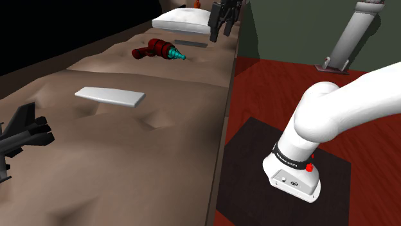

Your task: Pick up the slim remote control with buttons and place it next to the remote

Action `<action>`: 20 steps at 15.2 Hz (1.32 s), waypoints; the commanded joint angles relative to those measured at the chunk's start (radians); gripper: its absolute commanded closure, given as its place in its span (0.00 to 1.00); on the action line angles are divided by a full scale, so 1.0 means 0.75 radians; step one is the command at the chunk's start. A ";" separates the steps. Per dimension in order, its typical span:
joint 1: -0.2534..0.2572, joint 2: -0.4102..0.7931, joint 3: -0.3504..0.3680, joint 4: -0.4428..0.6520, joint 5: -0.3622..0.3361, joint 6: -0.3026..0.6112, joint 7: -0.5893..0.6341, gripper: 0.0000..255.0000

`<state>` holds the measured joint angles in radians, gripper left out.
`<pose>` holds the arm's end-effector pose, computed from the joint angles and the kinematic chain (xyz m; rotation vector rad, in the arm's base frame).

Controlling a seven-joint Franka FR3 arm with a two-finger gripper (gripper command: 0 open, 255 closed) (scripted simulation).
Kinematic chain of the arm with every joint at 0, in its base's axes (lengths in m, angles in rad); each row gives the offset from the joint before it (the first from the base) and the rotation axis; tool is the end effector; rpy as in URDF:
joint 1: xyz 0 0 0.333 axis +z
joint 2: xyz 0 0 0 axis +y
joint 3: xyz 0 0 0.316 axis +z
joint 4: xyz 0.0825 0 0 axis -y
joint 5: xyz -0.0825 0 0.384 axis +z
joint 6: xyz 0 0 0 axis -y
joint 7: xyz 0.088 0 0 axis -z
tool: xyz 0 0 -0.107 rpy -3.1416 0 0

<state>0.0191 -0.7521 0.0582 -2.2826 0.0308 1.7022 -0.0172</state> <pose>0.3284 0.0349 0.6271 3.1225 0.1262 0.2678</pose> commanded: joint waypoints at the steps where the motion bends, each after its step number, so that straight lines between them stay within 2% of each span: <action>1: 0.000 0.000 0.000 0.000 0.000 0.000 0.000 0.00; 11: 0.081 0.430 0.198 0.259 0.036 0.085 0.104 0.00; 20: 0.151 0.855 0.365 0.597 -0.032 0.084 0.221 0.00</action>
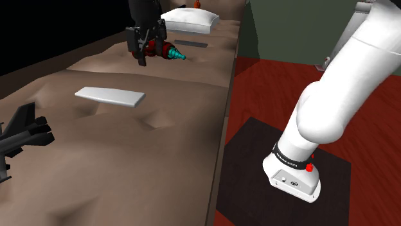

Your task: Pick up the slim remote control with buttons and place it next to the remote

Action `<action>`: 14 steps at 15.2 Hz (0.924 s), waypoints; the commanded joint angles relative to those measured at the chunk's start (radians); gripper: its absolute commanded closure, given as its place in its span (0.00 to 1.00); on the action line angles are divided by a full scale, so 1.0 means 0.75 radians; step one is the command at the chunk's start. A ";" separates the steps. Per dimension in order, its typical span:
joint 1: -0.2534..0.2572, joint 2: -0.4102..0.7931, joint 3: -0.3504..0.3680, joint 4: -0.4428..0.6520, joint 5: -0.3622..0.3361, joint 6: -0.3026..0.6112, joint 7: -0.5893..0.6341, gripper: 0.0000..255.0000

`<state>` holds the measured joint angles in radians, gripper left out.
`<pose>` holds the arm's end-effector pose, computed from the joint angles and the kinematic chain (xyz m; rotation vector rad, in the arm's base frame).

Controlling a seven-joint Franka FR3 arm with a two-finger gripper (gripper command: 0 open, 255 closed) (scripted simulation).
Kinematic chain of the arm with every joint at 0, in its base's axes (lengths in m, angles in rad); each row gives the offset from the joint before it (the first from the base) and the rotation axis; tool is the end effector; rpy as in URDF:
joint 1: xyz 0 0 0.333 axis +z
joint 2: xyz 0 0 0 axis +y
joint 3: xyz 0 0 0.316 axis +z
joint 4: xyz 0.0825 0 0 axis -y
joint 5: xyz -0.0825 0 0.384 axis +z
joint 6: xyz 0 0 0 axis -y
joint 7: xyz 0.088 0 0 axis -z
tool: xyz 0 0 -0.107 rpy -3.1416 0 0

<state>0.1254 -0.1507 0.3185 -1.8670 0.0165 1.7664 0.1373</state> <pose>0.4658 0.2339 0.5771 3.0879 0.4688 0.0776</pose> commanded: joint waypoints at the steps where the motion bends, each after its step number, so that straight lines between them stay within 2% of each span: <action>1: 0.020 0.103 0.035 0.087 -0.027 -0.008 0.030 0.00; 6: 0.092 0.367 0.106 0.336 -0.114 -0.059 0.102 0.00; 11: 0.206 0.650 0.146 0.641 -0.216 -0.151 0.160 0.00; 14: 0.200 0.641 0.143 0.576 -0.212 -0.093 0.160 0.00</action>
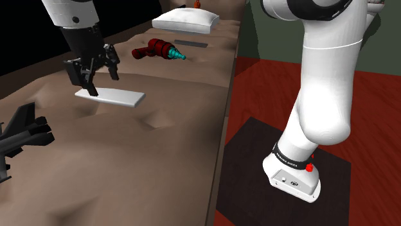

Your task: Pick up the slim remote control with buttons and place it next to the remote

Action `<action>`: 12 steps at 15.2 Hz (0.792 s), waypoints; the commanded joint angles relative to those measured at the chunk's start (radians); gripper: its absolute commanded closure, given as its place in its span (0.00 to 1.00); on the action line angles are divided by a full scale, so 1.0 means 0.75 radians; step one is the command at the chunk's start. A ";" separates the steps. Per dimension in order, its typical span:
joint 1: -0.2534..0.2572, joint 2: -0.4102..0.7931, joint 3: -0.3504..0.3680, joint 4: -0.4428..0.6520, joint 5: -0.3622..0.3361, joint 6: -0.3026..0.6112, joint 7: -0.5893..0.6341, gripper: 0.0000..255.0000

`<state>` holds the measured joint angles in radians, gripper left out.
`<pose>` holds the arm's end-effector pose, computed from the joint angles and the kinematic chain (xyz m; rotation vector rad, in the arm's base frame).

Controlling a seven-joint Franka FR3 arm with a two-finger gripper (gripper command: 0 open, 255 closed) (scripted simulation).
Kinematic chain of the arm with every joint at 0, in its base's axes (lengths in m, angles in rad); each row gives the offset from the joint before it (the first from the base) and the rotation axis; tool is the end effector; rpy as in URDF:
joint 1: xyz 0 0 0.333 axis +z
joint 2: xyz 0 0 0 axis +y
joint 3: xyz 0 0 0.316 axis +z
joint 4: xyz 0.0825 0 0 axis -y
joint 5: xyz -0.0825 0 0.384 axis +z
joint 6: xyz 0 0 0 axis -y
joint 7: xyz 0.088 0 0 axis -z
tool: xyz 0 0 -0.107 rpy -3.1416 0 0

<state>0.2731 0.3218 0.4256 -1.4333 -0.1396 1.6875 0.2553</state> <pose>0.5271 0.3766 0.5198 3.0399 0.6887 -0.0493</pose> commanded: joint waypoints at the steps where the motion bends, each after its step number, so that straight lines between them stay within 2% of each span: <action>1: 0.001 0.009 -0.001 -0.023 -0.004 0.031 0.003 0.00; 5: -0.005 0.006 -0.003 -0.092 -0.004 0.097 0.005 0.00; 12: -0.005 0.006 -0.003 -0.092 -0.004 0.096 0.005 0.00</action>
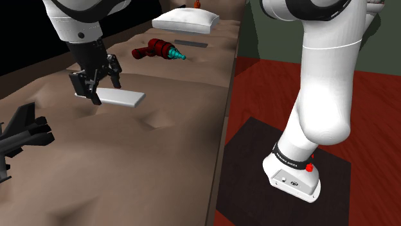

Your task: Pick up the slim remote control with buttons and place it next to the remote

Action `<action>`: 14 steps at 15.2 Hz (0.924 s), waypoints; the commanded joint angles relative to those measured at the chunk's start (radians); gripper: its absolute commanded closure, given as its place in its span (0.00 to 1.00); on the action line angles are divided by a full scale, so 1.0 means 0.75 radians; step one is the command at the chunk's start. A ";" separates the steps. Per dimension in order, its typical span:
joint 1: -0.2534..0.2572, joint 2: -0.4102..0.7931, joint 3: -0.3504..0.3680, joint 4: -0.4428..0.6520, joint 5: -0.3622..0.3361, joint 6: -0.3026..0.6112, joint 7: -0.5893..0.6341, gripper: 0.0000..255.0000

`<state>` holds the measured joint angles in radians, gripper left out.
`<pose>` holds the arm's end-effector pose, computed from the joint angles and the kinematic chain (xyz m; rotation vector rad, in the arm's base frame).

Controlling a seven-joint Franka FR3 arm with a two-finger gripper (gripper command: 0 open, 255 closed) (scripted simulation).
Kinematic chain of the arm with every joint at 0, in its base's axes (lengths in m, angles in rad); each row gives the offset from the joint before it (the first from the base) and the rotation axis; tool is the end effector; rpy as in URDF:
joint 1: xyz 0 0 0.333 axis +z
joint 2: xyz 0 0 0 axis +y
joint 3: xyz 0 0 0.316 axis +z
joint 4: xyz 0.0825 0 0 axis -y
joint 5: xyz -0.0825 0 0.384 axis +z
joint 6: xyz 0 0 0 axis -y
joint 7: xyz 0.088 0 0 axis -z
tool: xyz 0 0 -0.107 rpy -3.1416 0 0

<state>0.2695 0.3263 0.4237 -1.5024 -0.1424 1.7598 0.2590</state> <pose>0.5278 0.3780 0.4903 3.0396 0.6902 -0.0502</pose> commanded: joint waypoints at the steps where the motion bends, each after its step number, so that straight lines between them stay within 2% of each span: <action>1: 0.000 0.000 0.000 0.000 0.000 0.000 0.000 0.00; 2: 0.000 0.000 0.000 0.000 0.000 0.000 0.000 1.00; 11: 0.000 0.000 0.000 0.000 0.000 0.000 0.000 1.00; 14: 0.004 -0.001 0.002 0.053 0.001 -0.053 -0.002 1.00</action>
<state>0.2721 0.3271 0.4246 -1.4733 -0.1421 1.7315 0.2585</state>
